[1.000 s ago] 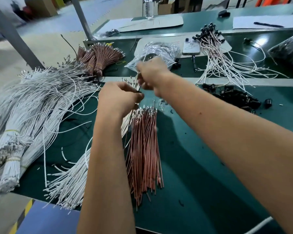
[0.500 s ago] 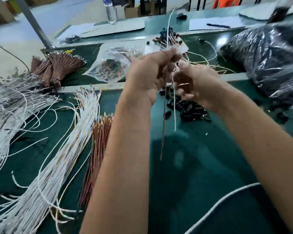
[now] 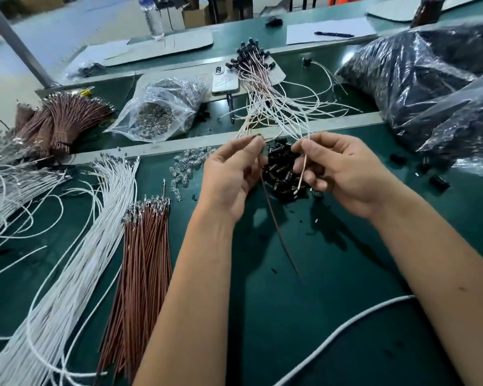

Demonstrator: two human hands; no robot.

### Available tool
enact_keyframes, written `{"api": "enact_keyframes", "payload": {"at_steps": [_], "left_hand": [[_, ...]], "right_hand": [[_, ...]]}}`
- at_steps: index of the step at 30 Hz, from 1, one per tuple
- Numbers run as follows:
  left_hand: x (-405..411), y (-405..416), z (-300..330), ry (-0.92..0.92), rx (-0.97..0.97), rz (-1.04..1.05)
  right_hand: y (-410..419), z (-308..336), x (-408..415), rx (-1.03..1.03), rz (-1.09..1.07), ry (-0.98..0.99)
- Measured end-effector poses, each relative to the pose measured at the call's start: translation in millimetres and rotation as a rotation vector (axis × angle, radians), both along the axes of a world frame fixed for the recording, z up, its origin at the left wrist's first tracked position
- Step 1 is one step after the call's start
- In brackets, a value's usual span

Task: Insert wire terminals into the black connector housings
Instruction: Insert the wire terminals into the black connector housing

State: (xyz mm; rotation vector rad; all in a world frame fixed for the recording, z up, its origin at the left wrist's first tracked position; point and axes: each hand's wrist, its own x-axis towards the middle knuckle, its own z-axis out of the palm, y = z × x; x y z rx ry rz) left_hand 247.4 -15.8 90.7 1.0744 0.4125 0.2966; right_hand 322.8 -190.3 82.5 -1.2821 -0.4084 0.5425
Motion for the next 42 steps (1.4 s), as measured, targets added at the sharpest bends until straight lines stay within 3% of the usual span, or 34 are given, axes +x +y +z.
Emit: {"api": "enact_keyframes", "payload": {"at_steps": [3,8,18,23,31,42], "left_hand": [[-15,0,-10,-0.061,0.097,-0.097],[-21,4,-14,-0.108,0.183,-0.156],[-18,-10,-14,-0.057,0.360,-0.187],[-15,-13,-15,-0.049,0.312,-0.156],[-12,-15,-19,-0.069,0.307,-0.094],[-13,-15,-20,-0.199,0.342,-0.139]], "right_hand": [[-3,-1,2,0.168,-0.012,0.067],[-3,-3,-1,0.274,-0.078,0.058],[7,-4,-10,0.208,-0.168,-0.042],[7,-2,-12,0.217,-0.178,-0.063],[11,-2,-18,0.083,-0.279,-0.255],[8,5,-19,0.169,-0.276,-0.369]]}}
